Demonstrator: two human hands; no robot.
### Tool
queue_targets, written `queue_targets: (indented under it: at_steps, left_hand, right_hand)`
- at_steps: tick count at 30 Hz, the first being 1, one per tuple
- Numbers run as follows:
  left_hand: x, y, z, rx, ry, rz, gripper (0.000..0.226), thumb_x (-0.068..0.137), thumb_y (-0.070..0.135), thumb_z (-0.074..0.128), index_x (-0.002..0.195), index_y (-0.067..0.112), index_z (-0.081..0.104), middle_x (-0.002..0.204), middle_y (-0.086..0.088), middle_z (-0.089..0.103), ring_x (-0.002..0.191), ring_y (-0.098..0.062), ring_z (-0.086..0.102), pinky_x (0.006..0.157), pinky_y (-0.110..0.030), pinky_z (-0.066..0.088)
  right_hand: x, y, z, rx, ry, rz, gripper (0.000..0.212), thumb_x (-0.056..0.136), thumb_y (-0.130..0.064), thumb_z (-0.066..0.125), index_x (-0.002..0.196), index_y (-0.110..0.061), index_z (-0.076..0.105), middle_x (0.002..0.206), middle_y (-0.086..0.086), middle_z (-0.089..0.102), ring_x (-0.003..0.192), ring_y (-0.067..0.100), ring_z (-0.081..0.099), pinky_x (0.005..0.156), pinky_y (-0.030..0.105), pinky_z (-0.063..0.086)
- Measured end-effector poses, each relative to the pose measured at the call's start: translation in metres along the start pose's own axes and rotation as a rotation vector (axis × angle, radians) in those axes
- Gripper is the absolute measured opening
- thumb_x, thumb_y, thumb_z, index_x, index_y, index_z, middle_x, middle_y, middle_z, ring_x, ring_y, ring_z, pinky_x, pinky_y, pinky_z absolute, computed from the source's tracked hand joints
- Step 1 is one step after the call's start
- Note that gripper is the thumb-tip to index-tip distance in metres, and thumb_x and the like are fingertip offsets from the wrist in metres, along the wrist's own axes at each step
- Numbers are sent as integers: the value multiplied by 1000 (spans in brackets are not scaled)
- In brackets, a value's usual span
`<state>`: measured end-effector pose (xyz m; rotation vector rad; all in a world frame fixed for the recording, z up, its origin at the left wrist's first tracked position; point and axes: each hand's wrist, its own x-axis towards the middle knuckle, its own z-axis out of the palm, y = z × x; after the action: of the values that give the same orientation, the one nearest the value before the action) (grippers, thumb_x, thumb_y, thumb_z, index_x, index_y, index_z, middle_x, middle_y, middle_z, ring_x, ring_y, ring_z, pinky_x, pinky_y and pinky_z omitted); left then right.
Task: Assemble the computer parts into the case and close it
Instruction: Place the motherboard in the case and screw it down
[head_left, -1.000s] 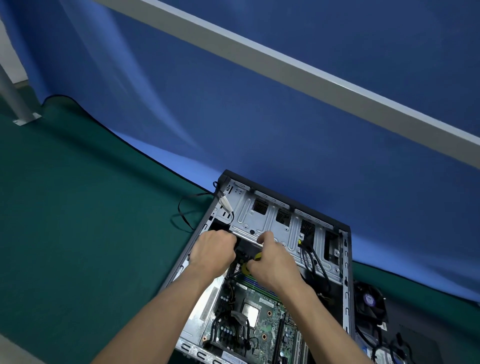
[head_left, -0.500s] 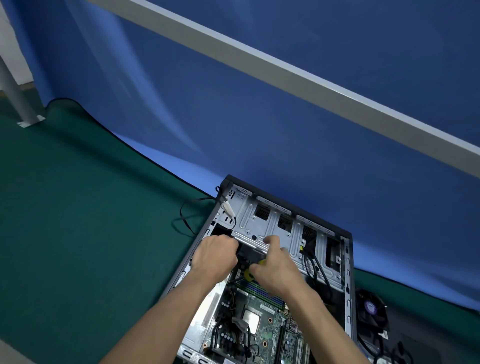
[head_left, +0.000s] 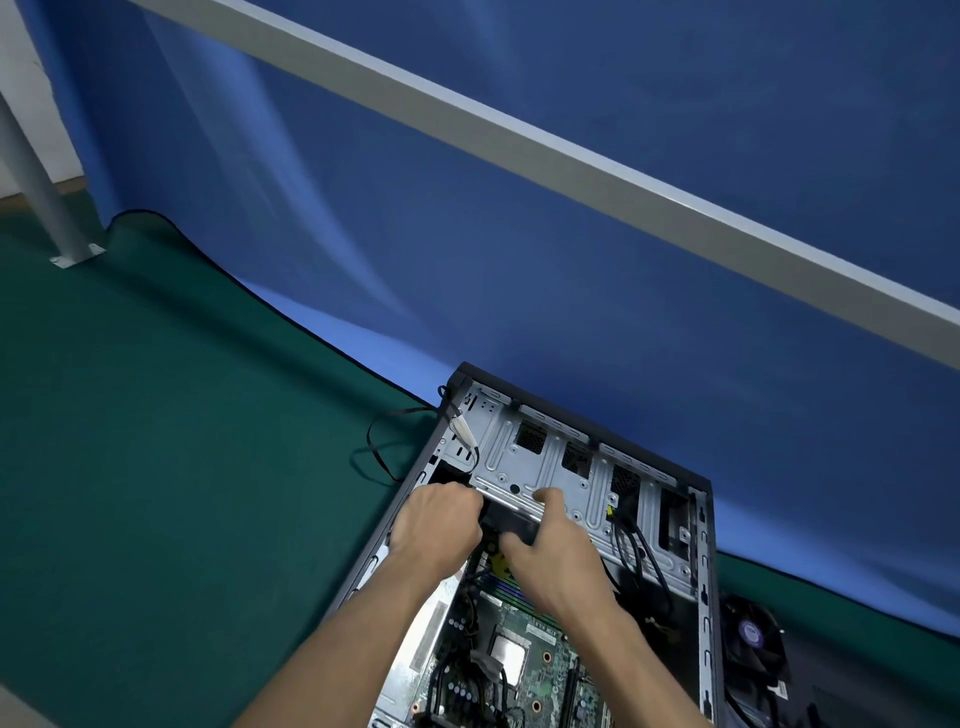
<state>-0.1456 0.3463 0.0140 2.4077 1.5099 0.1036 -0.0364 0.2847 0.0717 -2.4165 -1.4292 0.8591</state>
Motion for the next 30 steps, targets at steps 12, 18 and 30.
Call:
queue_targets:
  at_steps: [12,18,30]
  left_hand:
    - [0,0,-2,-4,-5,-10,17,80,6,43,72,19,48,87,-6,66,81,-27,60,60,-31,29]
    - [-1,0,-3,-12,-3,-7,16,82,8,44,72,20,48,87,-6,66,80,-27,60,61,-31,30]
    - [0,1,-3,14,-17,10,15,81,7,44,76,17,54,90,-7,66,84,-29,61,63,-32,33]
  right_hand:
    - [7,-5,2,-205,33,-49,21,99,-30,40,109,-12,46,98,10,66,86,29,64,67,33,47]
    - [10,-15,-5,-128,-107,-14,24,93,-26,46,112,-14,38,103,10,61,90,32,64,75,41,52]
    - [-2,-9,11,-269,142,-72,22,98,-35,40,108,-15,44,97,7,64,86,27,61,70,33,46]
